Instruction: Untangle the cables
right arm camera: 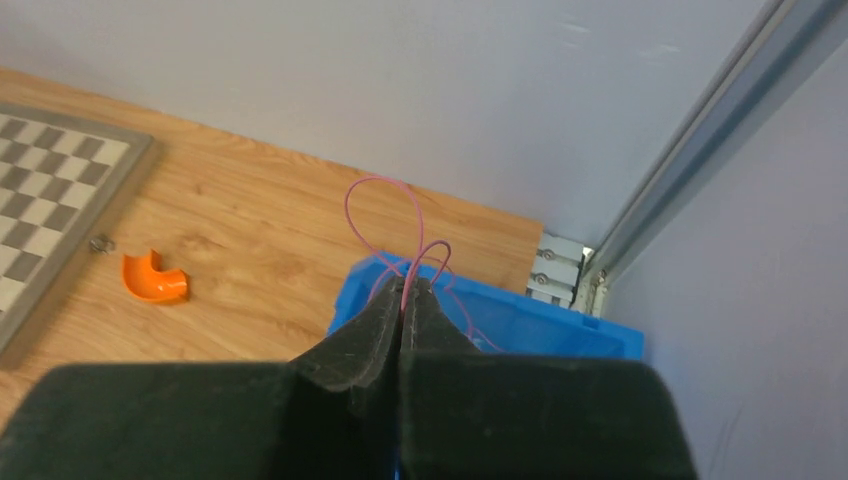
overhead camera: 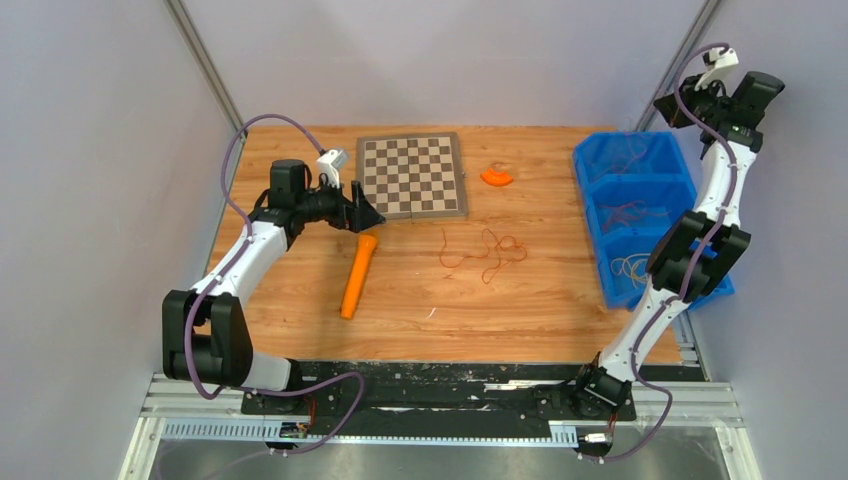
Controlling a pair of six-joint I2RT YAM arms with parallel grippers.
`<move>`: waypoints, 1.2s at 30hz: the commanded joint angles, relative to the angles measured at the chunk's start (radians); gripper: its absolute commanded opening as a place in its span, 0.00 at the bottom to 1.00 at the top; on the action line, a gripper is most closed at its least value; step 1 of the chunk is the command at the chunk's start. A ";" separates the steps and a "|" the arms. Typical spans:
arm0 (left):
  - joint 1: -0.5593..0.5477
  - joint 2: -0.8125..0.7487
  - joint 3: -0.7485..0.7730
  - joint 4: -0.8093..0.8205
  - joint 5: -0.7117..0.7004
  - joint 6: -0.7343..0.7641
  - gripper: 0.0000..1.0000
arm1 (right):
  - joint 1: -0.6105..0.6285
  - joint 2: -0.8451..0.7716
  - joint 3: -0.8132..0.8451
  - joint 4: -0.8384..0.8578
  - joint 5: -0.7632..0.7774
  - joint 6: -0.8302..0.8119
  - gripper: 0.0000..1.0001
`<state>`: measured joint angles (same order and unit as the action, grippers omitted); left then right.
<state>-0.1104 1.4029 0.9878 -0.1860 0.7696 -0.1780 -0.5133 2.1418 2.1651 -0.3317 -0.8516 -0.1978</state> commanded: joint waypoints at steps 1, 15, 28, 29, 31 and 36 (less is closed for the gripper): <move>0.005 -0.001 0.036 -0.021 0.004 0.040 1.00 | 0.005 0.038 -0.015 -0.067 0.045 -0.201 0.00; 0.005 -0.006 0.050 -0.096 -0.005 0.099 1.00 | 0.067 0.128 0.013 -0.183 0.178 -0.245 0.69; 0.005 -0.057 -0.013 -0.048 -0.002 0.060 1.00 | 0.299 -0.222 -0.206 -0.503 0.147 -0.231 1.00; 0.005 -0.060 -0.017 -0.048 -0.006 0.059 1.00 | 0.350 -0.239 -0.260 -0.531 0.185 -0.239 1.00; 0.005 -0.076 -0.021 -0.055 -0.013 0.058 1.00 | 0.445 -0.271 -0.386 -0.553 0.241 -0.211 1.00; 0.005 -0.114 -0.027 -0.107 -0.036 0.069 1.00 | 0.657 -0.327 -0.634 -0.553 0.326 -0.104 1.00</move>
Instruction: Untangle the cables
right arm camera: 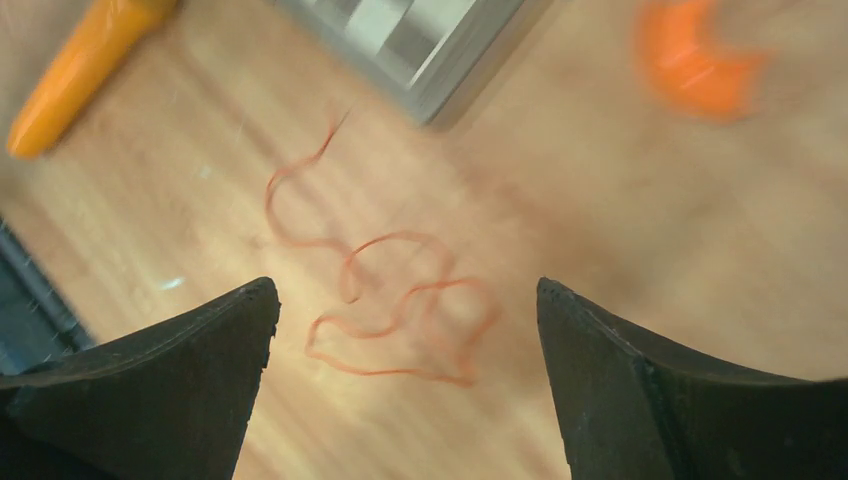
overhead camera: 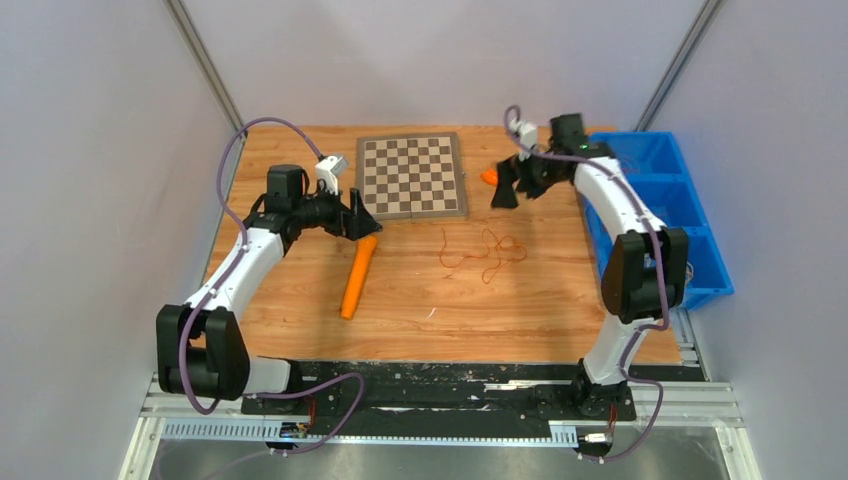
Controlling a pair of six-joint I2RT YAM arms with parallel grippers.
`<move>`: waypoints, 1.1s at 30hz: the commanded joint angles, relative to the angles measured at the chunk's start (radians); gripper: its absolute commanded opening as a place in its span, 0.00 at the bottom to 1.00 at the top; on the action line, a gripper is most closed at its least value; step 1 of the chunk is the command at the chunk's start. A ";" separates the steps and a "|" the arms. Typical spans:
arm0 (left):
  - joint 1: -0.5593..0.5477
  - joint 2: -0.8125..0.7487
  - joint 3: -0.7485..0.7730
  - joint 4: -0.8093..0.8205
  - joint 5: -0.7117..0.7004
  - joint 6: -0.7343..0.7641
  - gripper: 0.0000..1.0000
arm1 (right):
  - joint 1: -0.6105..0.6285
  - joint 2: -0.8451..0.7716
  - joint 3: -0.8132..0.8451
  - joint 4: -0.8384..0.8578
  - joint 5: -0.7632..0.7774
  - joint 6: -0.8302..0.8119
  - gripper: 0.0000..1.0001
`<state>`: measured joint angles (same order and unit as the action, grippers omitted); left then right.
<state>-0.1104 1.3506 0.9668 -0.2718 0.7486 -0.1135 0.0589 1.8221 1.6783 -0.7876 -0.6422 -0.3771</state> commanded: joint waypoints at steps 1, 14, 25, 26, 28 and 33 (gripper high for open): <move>0.005 -0.077 -0.008 -0.030 -0.020 0.011 1.00 | 0.108 -0.014 -0.182 -0.094 0.147 0.114 1.00; 0.005 -0.203 -0.094 -0.082 -0.040 0.019 1.00 | 0.167 -0.036 -0.454 0.005 0.263 0.556 1.00; 0.005 -0.262 -0.119 -0.122 -0.058 0.046 1.00 | 0.277 0.142 -0.354 0.212 0.401 0.685 1.00; 0.005 -0.266 -0.123 -0.122 -0.060 0.044 1.00 | 0.292 0.167 -0.335 0.221 0.426 0.686 1.00; 0.005 -0.270 -0.124 -0.123 -0.061 0.045 1.00 | 0.313 0.213 -0.308 0.240 0.490 0.679 0.96; 0.006 -0.276 -0.119 -0.126 -0.062 0.054 1.00 | 0.322 0.263 -0.279 0.245 0.580 0.630 0.54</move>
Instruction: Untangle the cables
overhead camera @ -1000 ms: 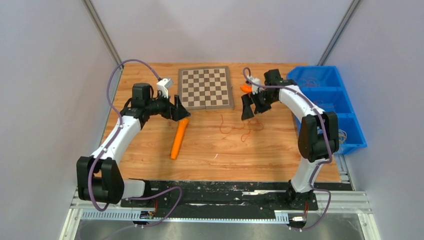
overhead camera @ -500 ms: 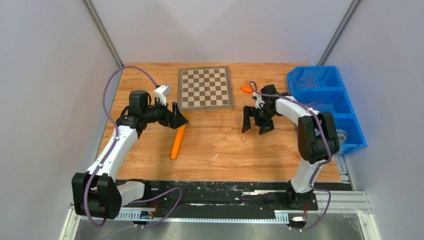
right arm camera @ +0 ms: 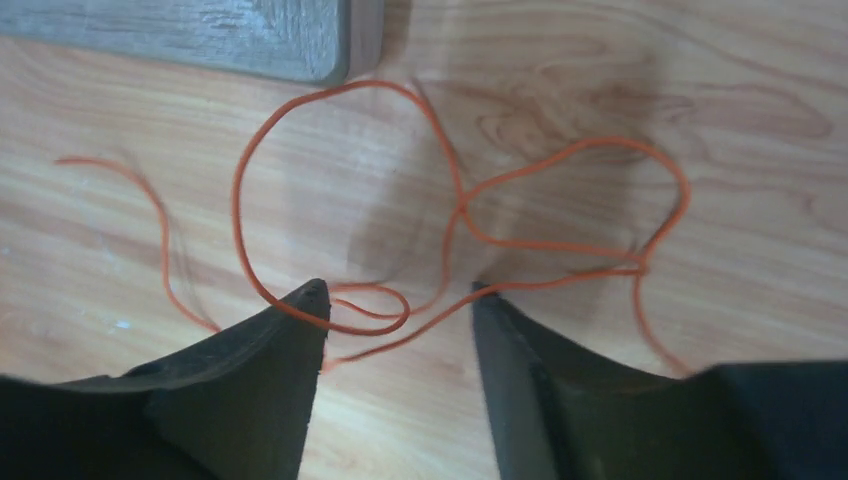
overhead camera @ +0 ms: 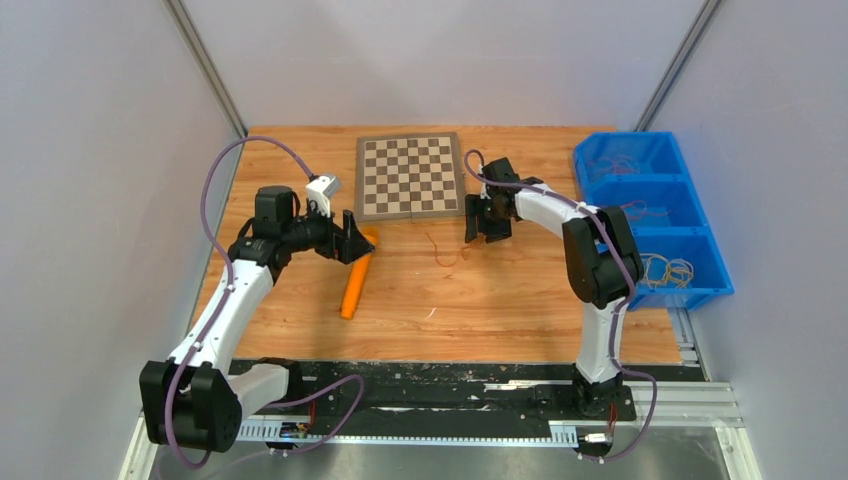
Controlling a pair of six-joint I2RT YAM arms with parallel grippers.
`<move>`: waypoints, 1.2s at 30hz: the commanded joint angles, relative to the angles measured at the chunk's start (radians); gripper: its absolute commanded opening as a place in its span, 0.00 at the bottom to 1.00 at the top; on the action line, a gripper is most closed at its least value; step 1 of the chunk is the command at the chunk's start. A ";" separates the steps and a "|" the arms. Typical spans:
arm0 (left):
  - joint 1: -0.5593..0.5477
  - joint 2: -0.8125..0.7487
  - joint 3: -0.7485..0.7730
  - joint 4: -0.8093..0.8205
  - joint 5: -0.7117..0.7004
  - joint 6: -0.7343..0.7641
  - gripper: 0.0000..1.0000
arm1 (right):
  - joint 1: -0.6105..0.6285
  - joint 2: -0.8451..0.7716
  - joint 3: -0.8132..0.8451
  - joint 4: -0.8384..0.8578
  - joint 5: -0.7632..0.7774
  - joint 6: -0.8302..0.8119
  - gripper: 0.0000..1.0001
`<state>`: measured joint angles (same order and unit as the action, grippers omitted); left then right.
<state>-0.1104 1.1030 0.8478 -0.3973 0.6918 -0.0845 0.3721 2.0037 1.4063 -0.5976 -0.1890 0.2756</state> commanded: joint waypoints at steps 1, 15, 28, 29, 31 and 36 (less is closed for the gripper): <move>0.005 -0.029 -0.001 0.001 -0.005 0.025 1.00 | 0.009 0.082 -0.009 0.053 0.124 -0.043 0.40; -0.110 -0.021 0.031 0.029 0.074 0.167 1.00 | -0.106 -0.391 0.000 -0.138 -0.480 -0.637 0.00; -0.162 0.098 0.083 0.111 0.091 0.194 1.00 | -0.658 -0.369 0.597 -0.445 -0.758 -0.674 0.00; -0.162 0.111 0.090 0.114 0.092 0.192 1.00 | -0.712 -0.341 0.664 -0.468 -0.764 -0.678 0.00; -0.162 0.129 0.099 0.122 0.091 0.188 1.00 | -0.782 -0.285 0.779 -0.505 -0.766 -0.690 0.00; -0.162 0.168 0.117 0.143 0.083 0.164 1.00 | -0.929 -0.146 0.975 -0.521 -0.768 -0.669 0.00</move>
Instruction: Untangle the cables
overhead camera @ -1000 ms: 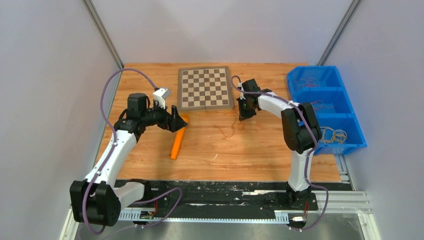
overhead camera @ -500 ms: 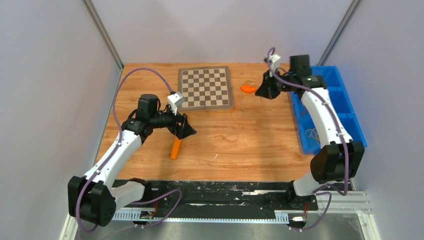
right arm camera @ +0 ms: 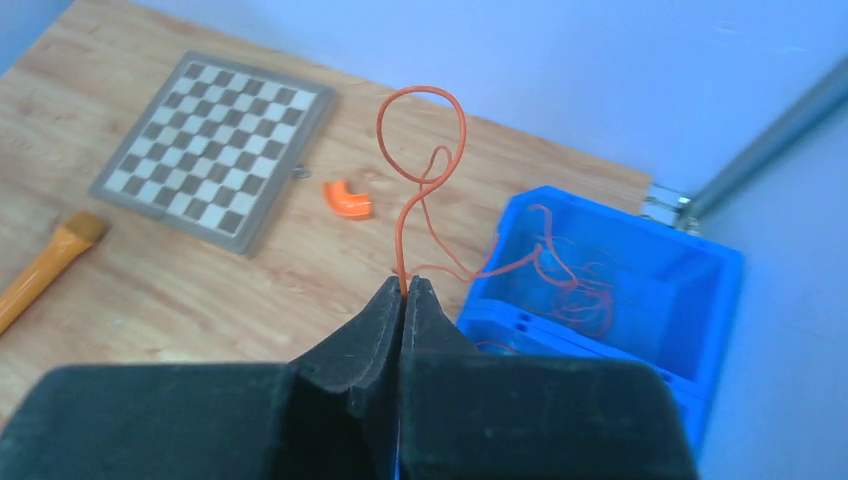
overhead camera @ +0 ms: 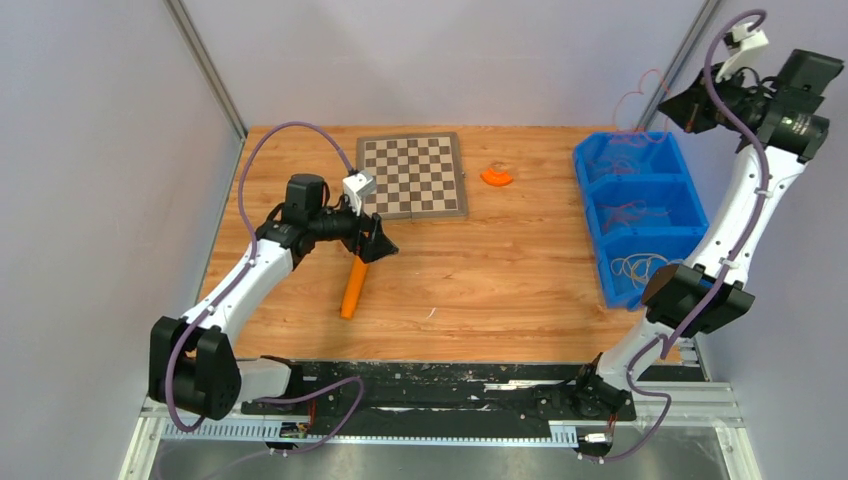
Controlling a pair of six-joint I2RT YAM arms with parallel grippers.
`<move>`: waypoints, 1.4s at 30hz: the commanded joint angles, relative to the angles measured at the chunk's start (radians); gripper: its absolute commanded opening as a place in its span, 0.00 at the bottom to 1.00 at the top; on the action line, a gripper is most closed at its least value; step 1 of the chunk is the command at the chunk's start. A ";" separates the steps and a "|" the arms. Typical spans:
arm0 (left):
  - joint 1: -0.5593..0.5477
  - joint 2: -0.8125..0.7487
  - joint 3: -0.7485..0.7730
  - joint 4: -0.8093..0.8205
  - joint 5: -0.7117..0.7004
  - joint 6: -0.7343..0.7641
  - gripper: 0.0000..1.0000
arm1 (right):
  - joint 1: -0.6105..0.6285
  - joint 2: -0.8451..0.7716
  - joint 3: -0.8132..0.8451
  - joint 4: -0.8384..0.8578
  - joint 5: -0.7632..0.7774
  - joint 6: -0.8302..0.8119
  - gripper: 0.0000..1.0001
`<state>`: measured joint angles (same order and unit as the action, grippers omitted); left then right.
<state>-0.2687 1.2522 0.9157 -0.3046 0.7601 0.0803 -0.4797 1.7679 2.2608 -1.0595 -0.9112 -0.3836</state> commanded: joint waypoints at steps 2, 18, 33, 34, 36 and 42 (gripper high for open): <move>-0.004 0.027 0.056 0.052 0.007 -0.005 1.00 | -0.115 0.131 0.161 -0.058 -0.034 -0.012 0.00; -0.004 0.053 0.054 0.050 -0.016 -0.018 1.00 | -0.200 0.161 0.110 -0.006 -0.028 -0.056 0.00; -0.004 0.090 0.083 0.045 -0.009 -0.001 1.00 | -0.200 0.041 0.141 0.082 -0.139 0.092 0.00; -0.003 0.091 0.085 0.044 -0.008 -0.002 1.00 | -0.200 0.035 0.138 0.084 -0.146 0.097 0.00; -0.004 0.096 0.087 0.043 -0.007 0.002 1.00 | -0.199 0.028 0.133 0.086 -0.152 0.108 0.00; -0.003 0.102 0.089 0.033 -0.007 0.018 1.00 | -0.200 0.011 0.055 0.088 -0.139 0.092 0.00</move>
<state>-0.2687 1.3476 0.9585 -0.2939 0.7425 0.0734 -0.6777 1.7988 2.3638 -1.0046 -1.0317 -0.2939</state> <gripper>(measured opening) 1.000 0.004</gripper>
